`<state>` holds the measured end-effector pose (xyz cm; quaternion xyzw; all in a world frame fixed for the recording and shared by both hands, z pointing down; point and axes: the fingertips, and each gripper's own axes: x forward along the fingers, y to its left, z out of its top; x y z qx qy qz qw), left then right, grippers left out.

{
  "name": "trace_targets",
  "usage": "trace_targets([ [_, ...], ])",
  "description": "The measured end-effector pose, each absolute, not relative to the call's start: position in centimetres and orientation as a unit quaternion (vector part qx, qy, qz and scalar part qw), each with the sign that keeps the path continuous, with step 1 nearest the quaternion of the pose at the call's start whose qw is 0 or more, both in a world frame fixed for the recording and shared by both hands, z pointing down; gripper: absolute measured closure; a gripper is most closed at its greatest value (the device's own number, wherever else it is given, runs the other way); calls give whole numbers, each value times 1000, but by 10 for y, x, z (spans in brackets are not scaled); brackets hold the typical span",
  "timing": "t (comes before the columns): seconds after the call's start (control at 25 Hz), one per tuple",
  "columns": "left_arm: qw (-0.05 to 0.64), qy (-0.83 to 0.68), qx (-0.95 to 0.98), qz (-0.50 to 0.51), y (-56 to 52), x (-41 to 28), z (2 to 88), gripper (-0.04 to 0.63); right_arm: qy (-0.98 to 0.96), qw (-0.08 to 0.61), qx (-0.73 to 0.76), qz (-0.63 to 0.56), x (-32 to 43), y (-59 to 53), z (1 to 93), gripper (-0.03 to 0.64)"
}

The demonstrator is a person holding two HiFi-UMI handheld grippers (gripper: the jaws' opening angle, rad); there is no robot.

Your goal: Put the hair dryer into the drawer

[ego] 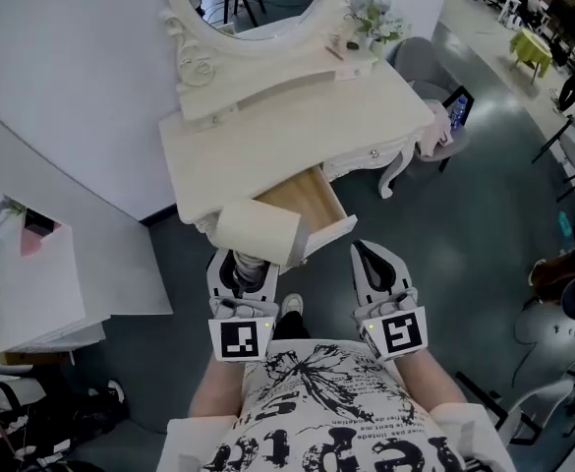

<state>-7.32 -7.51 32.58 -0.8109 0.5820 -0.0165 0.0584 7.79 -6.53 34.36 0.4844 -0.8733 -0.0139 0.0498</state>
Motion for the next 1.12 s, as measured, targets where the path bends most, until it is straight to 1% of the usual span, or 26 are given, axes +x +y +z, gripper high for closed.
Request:
trace_targets([
  [0.28,41,553,-831,-36,-167,-106,342,344,-868,60,492,-8,39,-157,350,600],
  [0.44,42,536,-842,-47,-200,-109,352,344,-867,70,493,5,31,-191,359,600],
  [0.6,24,519,-851,-77,-222,-105,374,344,-867,85,491,20,30,-217,371,600],
  [0.88,-13,482,-860,-166,-245,-82,444,344,-873,107,472,60,41,-247,400,600],
  [1.12,-58,443,-860,-248,-249,-64,526,344,-869,130,467,98,59,-258,434,600],
])
